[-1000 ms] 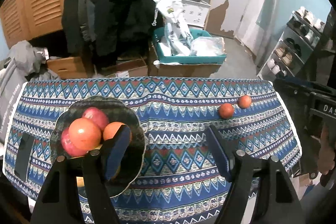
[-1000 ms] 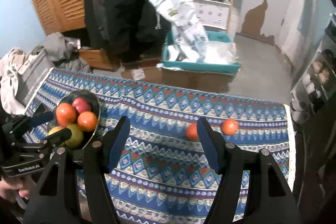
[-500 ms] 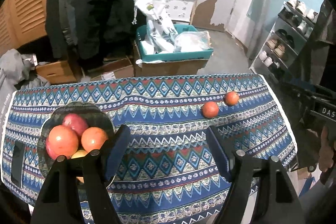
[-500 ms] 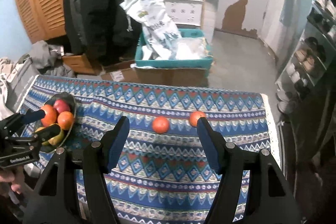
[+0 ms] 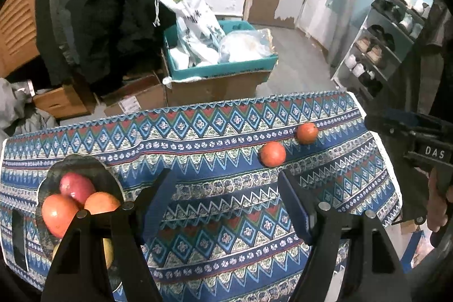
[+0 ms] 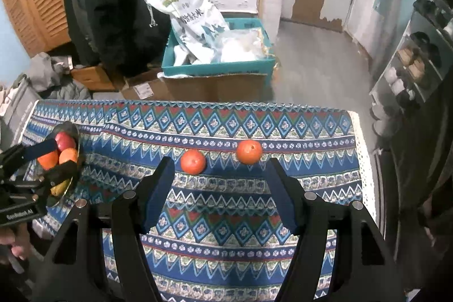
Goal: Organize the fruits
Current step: 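Move the left tool to one tangerine while the right tool approaches the other tangerine, then close the left tool on its tangerine while the right tool closes on the other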
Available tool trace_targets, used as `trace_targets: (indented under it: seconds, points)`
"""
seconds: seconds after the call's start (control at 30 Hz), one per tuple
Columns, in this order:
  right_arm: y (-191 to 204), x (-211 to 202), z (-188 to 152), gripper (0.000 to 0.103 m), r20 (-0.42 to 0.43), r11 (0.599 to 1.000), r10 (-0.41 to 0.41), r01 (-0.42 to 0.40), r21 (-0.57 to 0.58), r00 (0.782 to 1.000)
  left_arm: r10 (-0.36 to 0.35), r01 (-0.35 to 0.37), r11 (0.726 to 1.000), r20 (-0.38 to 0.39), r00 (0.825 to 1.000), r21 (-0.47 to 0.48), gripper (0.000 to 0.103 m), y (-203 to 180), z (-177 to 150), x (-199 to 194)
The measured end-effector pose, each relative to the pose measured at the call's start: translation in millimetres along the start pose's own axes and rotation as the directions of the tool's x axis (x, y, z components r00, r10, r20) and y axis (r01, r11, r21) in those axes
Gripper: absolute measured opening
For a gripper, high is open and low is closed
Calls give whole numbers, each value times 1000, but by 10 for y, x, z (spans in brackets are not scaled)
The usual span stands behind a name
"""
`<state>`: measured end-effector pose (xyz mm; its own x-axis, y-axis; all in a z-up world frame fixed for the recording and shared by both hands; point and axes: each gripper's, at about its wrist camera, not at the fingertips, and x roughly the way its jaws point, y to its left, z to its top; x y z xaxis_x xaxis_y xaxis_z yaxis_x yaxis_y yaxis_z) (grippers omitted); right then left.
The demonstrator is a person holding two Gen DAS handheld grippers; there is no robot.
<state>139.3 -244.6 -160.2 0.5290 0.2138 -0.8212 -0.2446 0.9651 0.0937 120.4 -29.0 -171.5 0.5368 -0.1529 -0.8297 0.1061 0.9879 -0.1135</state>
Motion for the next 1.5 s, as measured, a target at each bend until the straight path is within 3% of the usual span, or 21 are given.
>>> trace_targets:
  seconds: [0.37,0.77,1.07,1.3,1.5]
  points:
    - [-360,782,207,67,-137,998,29,-22,53,990,-29,29,1000,-93,995,4,76,-115,286,732]
    - [-598,1561,131,67,-257,993,60,-31,116,965,-55,58,998,-196,979,8,76,-239,352,1446]
    - [-669,1869,46,67,-293,991,70,-34,127,954,-99,93,995,-244,965,-36,76,-290,329,1714]
    - [-638,2015,4,50,-305,993,74,-42,111,949,-113,105,993,-260,959,-47,76,-339,306,1782]
    - [-604,1993,-13,48,-285,996,58,-34,88,957,-133,124,991,-267,955,-50,76,-444,288,1815]
